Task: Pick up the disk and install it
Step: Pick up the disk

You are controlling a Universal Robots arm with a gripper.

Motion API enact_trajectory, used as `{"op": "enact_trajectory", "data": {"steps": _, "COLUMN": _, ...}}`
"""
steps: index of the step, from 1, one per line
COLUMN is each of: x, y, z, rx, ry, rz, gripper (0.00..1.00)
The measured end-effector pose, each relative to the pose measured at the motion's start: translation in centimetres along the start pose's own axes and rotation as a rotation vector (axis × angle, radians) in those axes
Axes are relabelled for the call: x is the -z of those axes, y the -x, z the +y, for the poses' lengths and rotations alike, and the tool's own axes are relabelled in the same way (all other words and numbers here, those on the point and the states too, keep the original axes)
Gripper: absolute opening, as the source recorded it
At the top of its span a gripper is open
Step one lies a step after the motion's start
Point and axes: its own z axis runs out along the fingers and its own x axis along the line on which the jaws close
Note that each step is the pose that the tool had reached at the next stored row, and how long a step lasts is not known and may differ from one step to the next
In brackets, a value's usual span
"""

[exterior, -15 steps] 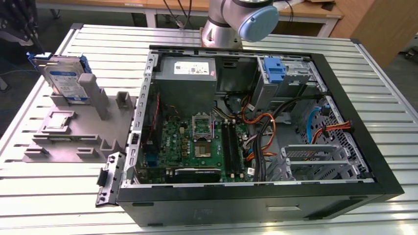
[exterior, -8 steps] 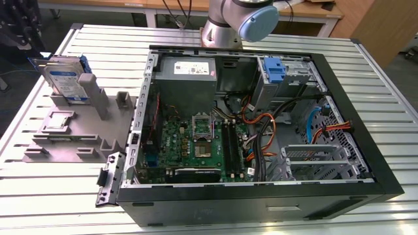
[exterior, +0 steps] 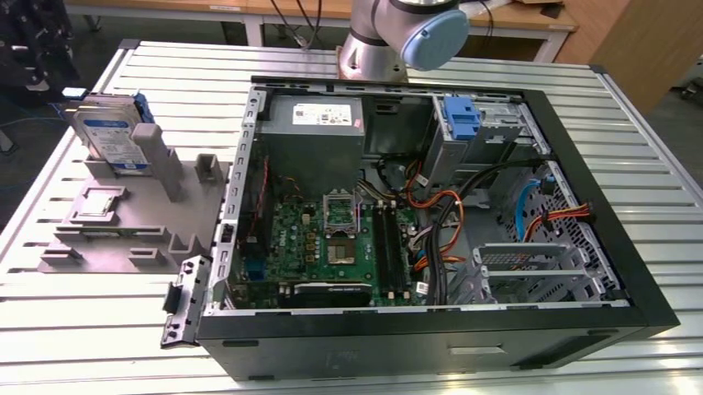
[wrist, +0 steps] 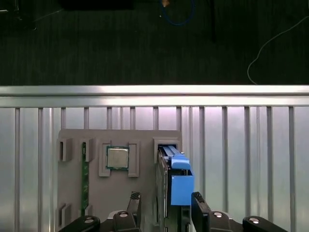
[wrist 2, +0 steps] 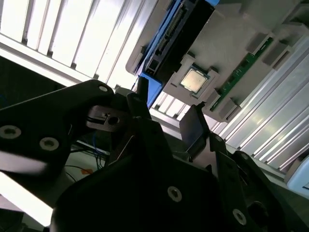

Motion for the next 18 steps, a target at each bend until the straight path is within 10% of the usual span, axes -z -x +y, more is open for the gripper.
{"op": "enact_trajectory", "data": {"steps": 18, "x": -1.02, "y": 0.19, "z": 0.0, "rx": -0.017, "ry": 0.0014, "rz": -0.0145, "gripper": 0.53}}
